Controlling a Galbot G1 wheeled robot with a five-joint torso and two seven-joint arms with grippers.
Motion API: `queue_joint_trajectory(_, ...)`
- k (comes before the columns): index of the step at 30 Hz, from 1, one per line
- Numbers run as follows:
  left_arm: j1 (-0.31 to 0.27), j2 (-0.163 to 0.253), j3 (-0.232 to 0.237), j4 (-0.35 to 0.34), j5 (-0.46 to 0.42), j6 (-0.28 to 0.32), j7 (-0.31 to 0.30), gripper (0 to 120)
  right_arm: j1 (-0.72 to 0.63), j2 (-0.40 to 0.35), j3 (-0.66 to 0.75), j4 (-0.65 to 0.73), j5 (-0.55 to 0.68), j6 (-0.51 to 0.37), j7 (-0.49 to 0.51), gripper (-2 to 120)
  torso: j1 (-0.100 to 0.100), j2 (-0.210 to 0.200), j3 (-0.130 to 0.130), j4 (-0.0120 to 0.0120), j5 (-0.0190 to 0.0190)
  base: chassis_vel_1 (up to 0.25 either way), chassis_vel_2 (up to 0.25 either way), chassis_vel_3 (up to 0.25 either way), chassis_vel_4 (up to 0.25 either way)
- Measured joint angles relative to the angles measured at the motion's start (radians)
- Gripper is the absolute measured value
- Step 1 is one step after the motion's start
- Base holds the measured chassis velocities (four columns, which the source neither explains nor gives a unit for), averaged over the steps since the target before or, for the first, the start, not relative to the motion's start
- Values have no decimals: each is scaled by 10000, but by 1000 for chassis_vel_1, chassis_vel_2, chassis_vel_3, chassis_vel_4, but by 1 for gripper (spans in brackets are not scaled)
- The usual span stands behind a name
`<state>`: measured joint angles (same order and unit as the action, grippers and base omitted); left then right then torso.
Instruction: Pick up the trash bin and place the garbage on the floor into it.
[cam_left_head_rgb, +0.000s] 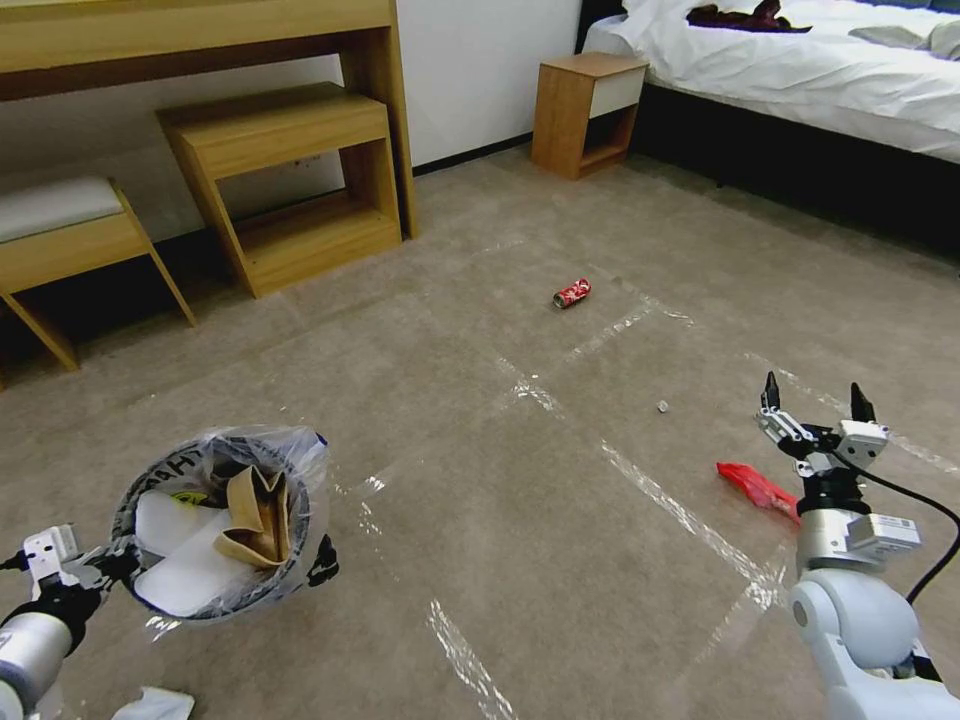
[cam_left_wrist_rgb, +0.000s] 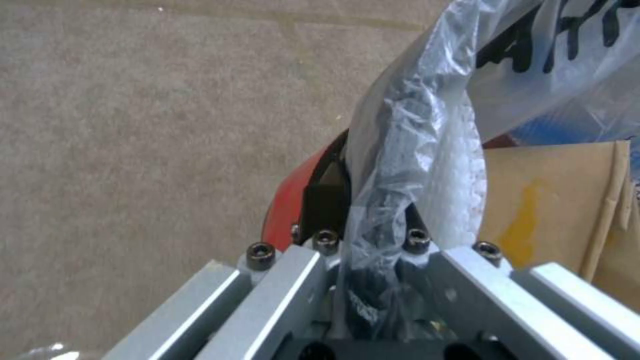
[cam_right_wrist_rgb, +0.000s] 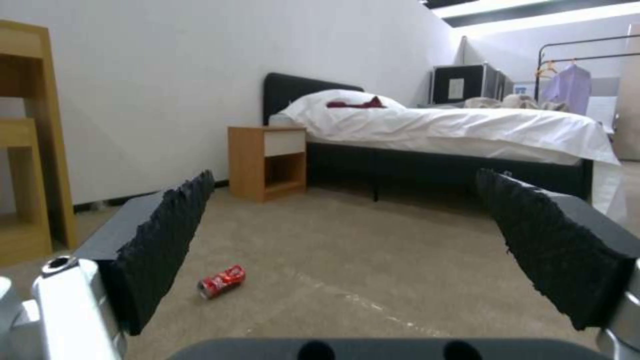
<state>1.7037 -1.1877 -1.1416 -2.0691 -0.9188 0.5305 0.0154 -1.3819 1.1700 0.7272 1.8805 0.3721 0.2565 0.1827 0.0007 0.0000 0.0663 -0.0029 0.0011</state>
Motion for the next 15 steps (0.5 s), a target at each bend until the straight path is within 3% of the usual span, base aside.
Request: queue_joint_trajectory(15,-68,24,9,130,-6,-14,1,1,3,87,-4,-53,-53,6,10,100,0,0,0,-1,3,-123,131,128,-123)
